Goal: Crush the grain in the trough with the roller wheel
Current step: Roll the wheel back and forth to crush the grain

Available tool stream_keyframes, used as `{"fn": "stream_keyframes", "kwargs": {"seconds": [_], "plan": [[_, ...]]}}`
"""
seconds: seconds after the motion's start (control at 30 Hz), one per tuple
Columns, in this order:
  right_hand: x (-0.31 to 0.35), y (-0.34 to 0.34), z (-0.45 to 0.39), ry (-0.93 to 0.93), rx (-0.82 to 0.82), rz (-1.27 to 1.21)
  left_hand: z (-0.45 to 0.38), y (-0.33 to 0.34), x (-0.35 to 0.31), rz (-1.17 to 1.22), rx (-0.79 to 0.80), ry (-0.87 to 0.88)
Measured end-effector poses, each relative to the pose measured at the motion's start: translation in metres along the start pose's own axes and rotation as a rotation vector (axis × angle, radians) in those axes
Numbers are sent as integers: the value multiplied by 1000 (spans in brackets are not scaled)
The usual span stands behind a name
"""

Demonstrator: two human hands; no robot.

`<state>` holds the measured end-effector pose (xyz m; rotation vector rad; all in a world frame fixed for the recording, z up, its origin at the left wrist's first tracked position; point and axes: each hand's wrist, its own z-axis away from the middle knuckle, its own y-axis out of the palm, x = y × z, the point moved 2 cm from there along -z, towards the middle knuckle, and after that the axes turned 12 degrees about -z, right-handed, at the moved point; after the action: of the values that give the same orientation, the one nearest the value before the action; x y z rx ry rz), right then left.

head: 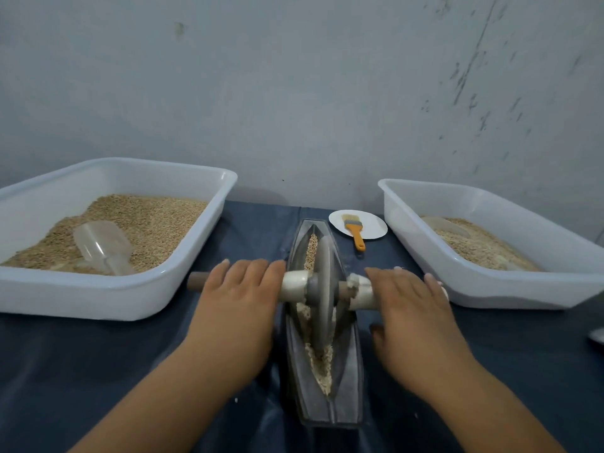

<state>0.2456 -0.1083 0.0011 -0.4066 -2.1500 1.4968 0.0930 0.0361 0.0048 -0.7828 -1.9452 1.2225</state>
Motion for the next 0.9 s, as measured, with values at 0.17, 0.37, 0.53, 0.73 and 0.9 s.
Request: {"fn": "stream_keyframes", "kwargs": {"seconds": [0.17,0.37,0.53,0.73,0.9], "plan": [[3,-8,36,-125,-100,33,49,2,0,91,-232,2],[-2,2,-22,43,34,-81,-16,0,-1,8,42,-31],[-5,2,-12,49,17,-76,-12,-3,-3,-16,56,-22],[-2,0,44,-45,-74,0,54,-1,-8,58,-289,46],[-8,4,5,19,6,-110,11,-4,-5,27,-27,12]]}}
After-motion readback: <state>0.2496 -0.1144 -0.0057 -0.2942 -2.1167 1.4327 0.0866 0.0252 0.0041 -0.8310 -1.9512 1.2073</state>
